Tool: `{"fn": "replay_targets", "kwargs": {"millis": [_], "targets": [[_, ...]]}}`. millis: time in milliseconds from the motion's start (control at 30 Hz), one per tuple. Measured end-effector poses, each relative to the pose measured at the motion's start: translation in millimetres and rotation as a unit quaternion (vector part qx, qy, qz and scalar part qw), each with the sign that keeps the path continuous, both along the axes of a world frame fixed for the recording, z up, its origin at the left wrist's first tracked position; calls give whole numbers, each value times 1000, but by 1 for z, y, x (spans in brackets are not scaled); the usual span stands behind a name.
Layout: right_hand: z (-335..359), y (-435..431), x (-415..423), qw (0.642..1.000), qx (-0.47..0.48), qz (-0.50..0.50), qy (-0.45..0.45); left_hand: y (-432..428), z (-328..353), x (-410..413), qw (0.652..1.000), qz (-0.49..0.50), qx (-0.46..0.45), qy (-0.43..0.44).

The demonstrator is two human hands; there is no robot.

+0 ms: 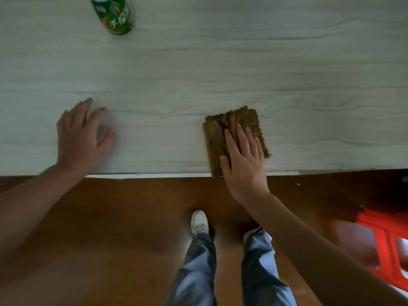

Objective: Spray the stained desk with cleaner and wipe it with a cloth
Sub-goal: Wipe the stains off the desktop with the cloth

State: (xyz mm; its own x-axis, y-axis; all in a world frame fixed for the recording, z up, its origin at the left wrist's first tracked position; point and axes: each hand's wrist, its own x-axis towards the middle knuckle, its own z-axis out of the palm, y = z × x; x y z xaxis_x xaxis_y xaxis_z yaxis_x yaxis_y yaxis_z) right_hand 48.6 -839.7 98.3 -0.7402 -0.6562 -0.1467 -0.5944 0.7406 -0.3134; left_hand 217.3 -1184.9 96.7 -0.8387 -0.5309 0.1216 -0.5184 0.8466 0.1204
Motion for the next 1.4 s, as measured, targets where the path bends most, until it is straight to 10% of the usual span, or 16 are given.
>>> {"fn": "replay_targets", "kwargs": {"millis": [467, 1400], "targets": [[-7, -165, 83, 982, -18, 186, -14, -65, -12, 84, 996, 81, 28, 11], [-7, -177, 95, 990, -12, 139, 5, -67, -10, 85, 994, 98, 57, -11]]}}
